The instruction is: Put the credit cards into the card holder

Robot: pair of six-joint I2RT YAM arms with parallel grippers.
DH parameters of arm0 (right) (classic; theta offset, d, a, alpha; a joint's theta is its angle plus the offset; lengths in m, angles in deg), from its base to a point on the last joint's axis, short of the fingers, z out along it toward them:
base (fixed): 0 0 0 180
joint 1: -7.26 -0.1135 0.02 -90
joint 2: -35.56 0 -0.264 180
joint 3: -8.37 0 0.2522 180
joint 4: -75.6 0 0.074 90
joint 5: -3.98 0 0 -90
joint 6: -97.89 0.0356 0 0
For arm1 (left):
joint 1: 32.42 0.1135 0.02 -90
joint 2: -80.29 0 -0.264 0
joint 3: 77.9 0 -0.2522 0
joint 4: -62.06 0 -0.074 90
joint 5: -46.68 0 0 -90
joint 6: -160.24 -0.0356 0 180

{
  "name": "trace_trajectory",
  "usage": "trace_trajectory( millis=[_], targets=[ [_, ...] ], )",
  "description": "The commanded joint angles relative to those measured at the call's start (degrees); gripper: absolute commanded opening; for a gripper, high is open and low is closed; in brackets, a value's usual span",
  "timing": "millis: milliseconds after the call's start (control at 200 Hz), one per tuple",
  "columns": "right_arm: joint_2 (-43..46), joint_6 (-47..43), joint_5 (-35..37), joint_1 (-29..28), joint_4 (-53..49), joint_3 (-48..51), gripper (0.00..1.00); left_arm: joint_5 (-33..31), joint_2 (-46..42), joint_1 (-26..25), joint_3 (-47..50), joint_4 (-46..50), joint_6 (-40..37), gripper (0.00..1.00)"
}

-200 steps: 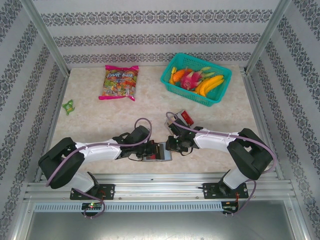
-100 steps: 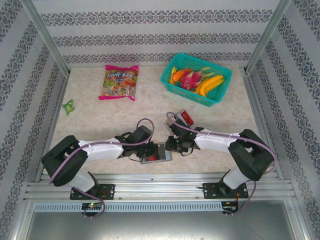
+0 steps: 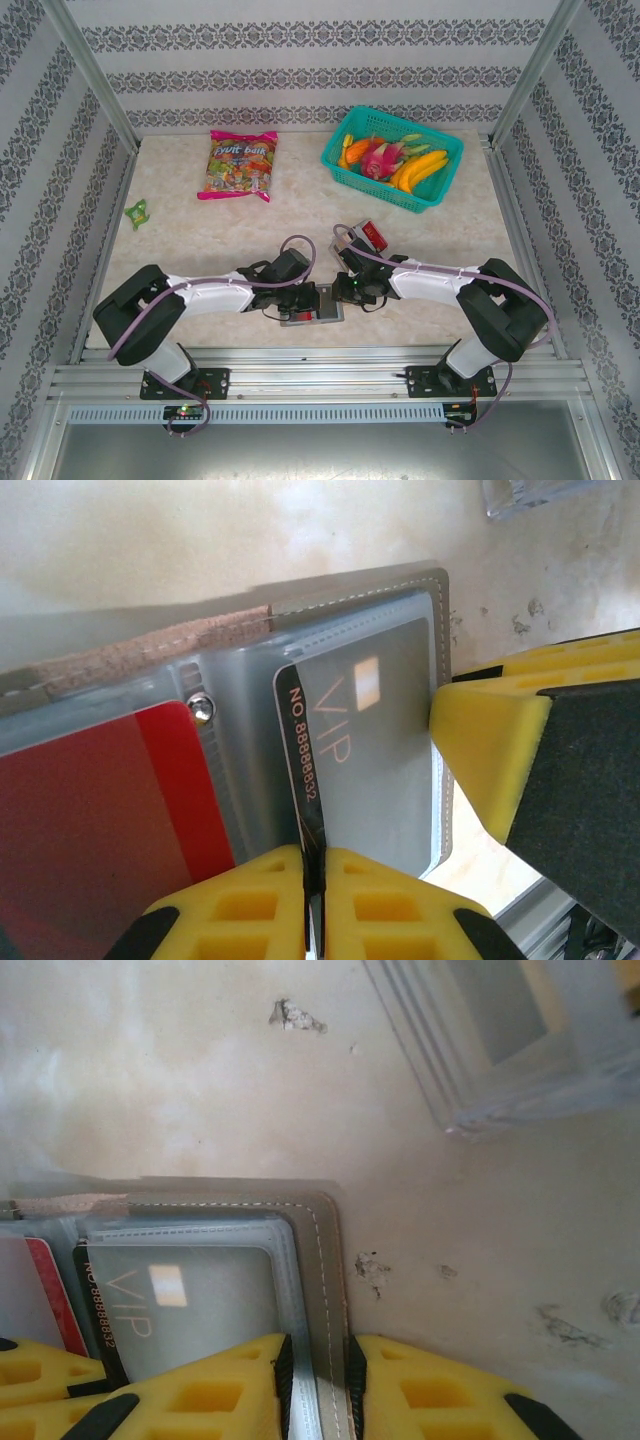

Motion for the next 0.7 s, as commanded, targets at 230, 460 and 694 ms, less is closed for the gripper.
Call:
trace_trajectory(
  millis=[230,460,694],
  targets=[
    [-1.4,1.1,-1.7,-0.9,-0.4,1.7,0.26,3.3,1.6,-1.6,-1.3,-3.9,0.6,0.17],
    [5.4,-2.4,2.9,-0.1,-8.1,-2.0,0.3,-5.2,-4.2,-1.6,-0.4,4.1,0.7,0.33],
    [12.4,-12.0,7.5,5.6,-15.8,-6.8,0.35,-12.4,-10.7,0.2,-1.7,9.3,-0.5,0.56]
  ],
)
